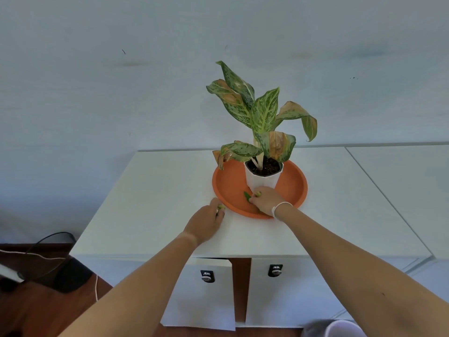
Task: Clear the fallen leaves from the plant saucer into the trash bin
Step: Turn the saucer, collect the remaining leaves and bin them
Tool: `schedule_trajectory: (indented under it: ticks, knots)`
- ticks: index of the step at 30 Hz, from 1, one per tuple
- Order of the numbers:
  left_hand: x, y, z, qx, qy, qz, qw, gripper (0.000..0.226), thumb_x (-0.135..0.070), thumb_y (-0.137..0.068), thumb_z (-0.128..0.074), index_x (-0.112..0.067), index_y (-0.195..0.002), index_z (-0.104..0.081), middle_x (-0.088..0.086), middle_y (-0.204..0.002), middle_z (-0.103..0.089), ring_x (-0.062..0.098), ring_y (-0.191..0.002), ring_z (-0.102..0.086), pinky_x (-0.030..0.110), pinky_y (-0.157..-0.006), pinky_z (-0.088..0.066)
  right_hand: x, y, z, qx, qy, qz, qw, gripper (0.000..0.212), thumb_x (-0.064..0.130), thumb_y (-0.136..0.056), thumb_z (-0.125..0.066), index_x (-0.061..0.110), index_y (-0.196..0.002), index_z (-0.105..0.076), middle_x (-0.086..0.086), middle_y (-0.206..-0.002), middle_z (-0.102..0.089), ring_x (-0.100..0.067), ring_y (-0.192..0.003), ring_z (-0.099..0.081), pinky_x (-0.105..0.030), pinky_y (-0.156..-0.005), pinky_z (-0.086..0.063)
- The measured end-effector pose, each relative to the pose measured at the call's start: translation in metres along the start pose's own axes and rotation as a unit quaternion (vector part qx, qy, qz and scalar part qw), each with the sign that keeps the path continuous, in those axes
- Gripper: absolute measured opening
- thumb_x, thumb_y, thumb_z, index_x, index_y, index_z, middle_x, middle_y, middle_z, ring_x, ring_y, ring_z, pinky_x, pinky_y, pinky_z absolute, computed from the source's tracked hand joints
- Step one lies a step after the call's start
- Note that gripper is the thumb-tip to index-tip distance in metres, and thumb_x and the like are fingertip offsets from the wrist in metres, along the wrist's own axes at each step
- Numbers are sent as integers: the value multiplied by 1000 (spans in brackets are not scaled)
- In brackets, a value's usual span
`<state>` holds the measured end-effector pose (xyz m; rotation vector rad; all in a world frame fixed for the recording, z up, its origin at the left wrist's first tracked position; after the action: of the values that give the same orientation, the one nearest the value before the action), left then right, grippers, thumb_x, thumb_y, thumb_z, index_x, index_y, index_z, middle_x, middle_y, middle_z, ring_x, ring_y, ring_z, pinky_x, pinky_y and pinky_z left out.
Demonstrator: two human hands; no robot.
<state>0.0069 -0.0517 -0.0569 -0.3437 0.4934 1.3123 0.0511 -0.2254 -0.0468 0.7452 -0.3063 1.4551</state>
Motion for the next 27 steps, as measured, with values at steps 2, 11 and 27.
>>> schedule_trajectory:
  ticks: [2, 11, 27]
  knots:
    - [-2, -1, 4, -11, 25, 1, 1000, 20, -25, -101, -32, -10, -108, -43, 1, -63, -47, 12, -51, -40, 24, -51, -31, -3, 3, 8, 4, -84, -27, 996, 30, 19, -90, -54, 15, -62, -42, -2, -65, -44, -18, -61, -44, -25, -56, -35]
    - [-55, -15, 11, -35, 149, -50, 987, 25, -12, -97, -32, -13, -72, -35, 1, -64, -37, 14, -58, -33, 29, -55, -29, -27, 32, 18, 68, -508, -106, 852, 23, 19, -94, -42, 12, -72, -43, 3, -48, -40, -5, -28, -30, -11, -31, -15]
    - [-236, -33, -88, 118, 250, -126, 953, 30, -16, -92, -34, -14, -63, -29, 7, -65, -30, 17, -58, -28, 31, -56, -29, -195, 139, 103, -171, -687, -147, 690, 33, 20, -94, -45, 17, -63, -34, 2, -45, -46, -7, -28, -29, -12, -30, -16]
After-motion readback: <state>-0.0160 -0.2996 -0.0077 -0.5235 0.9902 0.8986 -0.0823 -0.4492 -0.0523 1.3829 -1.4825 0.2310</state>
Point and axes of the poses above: each hand's wrist, its own y-axis away from the middle knuckle, its own z-axis out of the back of the hand, x = y × z, the point moved 6 cm from there along -y, towards the middle knuckle
